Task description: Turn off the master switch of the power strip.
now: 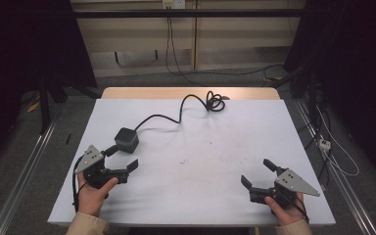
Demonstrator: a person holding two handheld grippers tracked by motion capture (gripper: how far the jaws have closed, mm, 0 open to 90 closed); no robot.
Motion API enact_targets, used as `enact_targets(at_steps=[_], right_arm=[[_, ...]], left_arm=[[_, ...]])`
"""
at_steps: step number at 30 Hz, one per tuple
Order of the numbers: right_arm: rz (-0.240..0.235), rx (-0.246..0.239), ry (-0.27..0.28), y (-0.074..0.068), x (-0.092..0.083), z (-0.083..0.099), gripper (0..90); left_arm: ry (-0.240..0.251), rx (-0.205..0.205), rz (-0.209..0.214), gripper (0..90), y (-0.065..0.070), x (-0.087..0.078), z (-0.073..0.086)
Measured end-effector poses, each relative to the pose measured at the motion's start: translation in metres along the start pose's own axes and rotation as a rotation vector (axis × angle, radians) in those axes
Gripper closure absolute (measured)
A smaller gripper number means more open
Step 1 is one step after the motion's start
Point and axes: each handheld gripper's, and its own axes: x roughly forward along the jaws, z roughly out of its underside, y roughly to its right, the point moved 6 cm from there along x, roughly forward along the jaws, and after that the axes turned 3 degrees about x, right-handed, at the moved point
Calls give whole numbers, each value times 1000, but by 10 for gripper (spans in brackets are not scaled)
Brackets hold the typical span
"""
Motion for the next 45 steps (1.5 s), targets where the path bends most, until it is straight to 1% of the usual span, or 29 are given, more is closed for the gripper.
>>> enact_targets(at_steps=[1, 2, 10, 20, 22, 24, 26, 33, 35, 39, 41, 44, 45], right_arm=[[1, 1, -1, 0, 0, 0, 36], [1, 1, -1, 0, 0, 0, 36], [-5, -4, -8, 0, 0, 1, 36], [4, -1, -3, 1, -3, 1, 35], [4, -7, -5, 1, -3, 1, 35], [3, -6, -9, 1, -3, 2, 34], [1, -5, -11, 1, -3, 2, 34], [-4, -8, -11, 0, -2, 2, 34], [-4, -6, -9, 1, -3, 2, 34], [-2, -4, -8, 2, -3, 2, 34], [0, -1, -7, 2, -4, 2, 34], [2, 0, -7, 2, -4, 2, 34], [3, -1, -6, 2, -5, 2, 34]], left_arm=[[-2, -5, 1, 39, 0, 0, 0], [-7, 1, 1, 41, 0, 1, 0], [-8, -14, -3, 48, -3, 3, -4], [-18, -7, -3, 52, -4, 7, -9], [-14, -8, -3, 52, -5, 8, -10], [-19, 5, -5, 56, -6, 8, -12], [-21, 7, -9, 57, -6, 8, -12], [-32, 6, -1, 60, -7, 11, -14], [-32, 0, -2, 62, -7, 11, -14], [-39, 4, -7, 80, -10, 15, -17], [-38, 7, -4, 103, -11, 15, -17], [-34, 2, -15, 112, -13, 16, -20], [-31, -1, -26, 123, -17, 16, -22]])
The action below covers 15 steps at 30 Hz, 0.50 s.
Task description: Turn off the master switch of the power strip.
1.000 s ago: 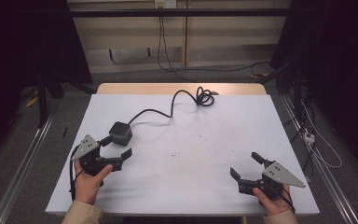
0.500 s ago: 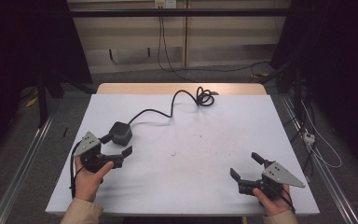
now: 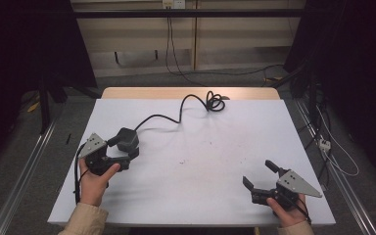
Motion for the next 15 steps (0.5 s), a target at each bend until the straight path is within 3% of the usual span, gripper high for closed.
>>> enact_targets(at_steps=[5, 11, 15], right_arm=[[0, -1, -1, 0, 0, 0, 34], [0, -1, 1, 0, 0, 0, 34], [0, -2, 1, 0, 0, 0, 34]], left_arm=[[-8, -4, -30, 162, -9, -1, -1], [-9, -15, -34, 276, -17, -2, -4], [-21, 0, -36, 342, -19, 0, -4]])
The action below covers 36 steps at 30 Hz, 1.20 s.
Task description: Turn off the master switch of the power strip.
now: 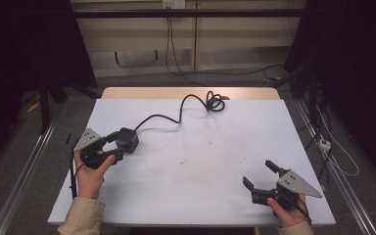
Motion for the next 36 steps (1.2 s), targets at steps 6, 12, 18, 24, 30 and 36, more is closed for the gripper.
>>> enact_targets(at_steps=[6, 12, 18, 24, 30, 36], right_arm=[[0, -4, 2, 1, 0, 0, 34], [0, -3, 1, 1, 0, 0, 35], [0, -4, 2, 1, 0, 0, 35], [0, -5, 1, 1, 0, 0, 36], [-1, -4, 0, 1, 0, 0, 37], [-1, -5, 0, 1, 0, 0, 37]], left_arm=[[-20, 6, 1, 433, -3, 4, -2], [-21, -13, 0, 490, -7, 5, -2], [-21, -20, -5, 529, -11, 6, -3], [-23, -24, -9, 548, -13, 8, -2], [-27, -19, -10, 565, -14, 10, -3], [-31, -18, -9, 587, -15, 12, -4]])
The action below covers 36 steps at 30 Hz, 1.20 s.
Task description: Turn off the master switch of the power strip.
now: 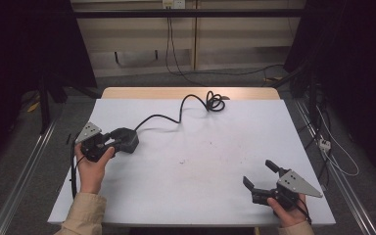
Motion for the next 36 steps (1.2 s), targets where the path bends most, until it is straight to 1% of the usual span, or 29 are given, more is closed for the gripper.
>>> enact_targets(at_steps=[3, 4, 7, 13, 14, 21, 23, 24, 32, 36], right_arm=[[0, 0, 0, 0, 0, 0, 36], [0, 0, 0, 0, 0, 0, 36], [0, 0, 1, 0, 0, 0, 36], [0, 0, -1, 0, 0, 0, 36], [-1, 0, 0, 0, 0, 0, 36], [-1, -1, -2, 0, 0, 0, 37], [-1, -1, -2, 0, 0, 0, 37], [-1, -3, -4, 0, 0, 0, 38], [-2, 0, -4, 0, 0, 0, 38], [-3, -1, -4, 0, 0, 0, 38]], left_arm=[[1, -5, -3, 594, -1, 1, 0], [-5, -13, -3, 595, -2, 1, 1], [-8, -13, -4, 612, -3, 1, 1], [-25, -13, -8, 613, -6, 3, 3], [-27, -19, -9, 613, -7, 3, 3], [-37, -16, -20, 622, -10, 4, 3], [-38, -15, -18, 622, -10, 5, 3], [-46, -13, -20, 623, -10, 6, 3], [-53, -8, -23, 632, -12, 9, 3], [-55, -14, -24, 648, -14, 10, 3]])
